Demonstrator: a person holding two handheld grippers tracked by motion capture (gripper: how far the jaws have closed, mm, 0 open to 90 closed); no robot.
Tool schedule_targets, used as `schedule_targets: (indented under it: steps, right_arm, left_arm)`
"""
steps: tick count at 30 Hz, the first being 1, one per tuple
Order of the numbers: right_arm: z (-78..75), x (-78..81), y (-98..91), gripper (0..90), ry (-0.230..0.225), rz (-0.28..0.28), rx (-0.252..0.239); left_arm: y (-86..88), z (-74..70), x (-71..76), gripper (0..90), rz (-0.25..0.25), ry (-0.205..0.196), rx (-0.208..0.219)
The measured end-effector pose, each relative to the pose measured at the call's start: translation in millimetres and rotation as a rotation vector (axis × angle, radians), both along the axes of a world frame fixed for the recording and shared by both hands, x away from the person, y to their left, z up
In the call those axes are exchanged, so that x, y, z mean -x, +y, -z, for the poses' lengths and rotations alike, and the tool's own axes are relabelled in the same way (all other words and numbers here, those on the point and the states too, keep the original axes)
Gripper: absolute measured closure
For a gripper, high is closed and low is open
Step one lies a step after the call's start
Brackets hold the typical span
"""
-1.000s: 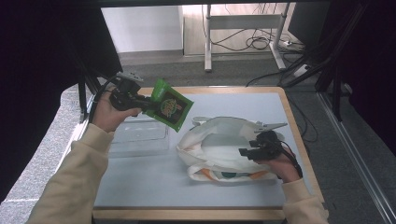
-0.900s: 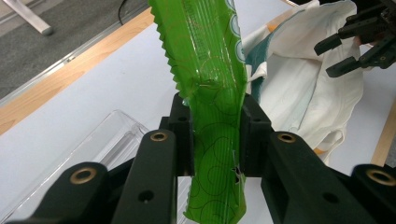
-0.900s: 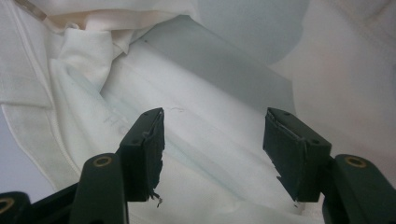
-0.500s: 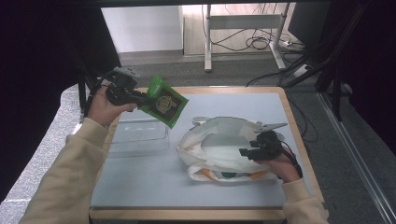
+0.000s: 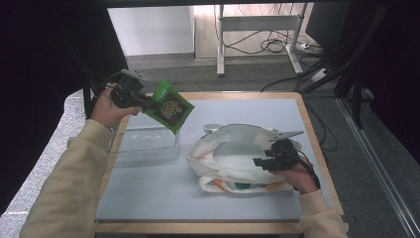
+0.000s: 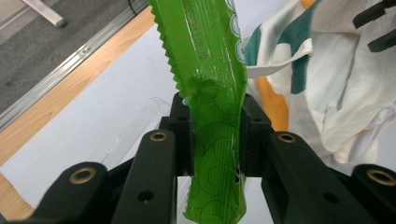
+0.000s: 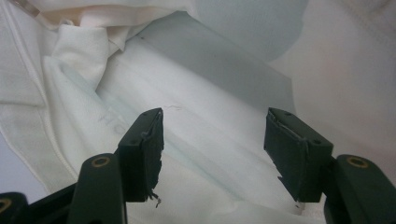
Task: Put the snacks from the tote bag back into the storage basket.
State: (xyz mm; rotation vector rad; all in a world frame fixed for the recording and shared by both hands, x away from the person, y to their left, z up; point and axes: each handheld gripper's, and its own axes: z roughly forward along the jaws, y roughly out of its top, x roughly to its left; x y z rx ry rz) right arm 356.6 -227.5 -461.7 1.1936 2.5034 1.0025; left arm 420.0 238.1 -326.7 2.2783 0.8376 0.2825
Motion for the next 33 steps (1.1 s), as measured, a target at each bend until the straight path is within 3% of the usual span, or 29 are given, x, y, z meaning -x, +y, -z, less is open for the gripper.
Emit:
schedule_targets:
  steps: [12, 22, 33]
  right_arm:
    - [1.3, 2.1, -1.2, 37.3, 0.000, 0.007, 0.003]
    - [0.1, 6.5, -3.2, 37.3, -0.028, 0.017, -0.001]
    - [-2.3, 8.6, 0.7, 37.4, -0.064, 0.022, -0.005]
  left_arm:
    - [1.0, 2.6, -8.4, 71.8, 0.029, 0.010, -0.025]
    - [10.4, -6.6, -11.1, 71.8, 0.052, 0.005, -0.051]
    - [26.4, -1.2, -19.6, 71.7, 0.054, 0.020, -0.115]
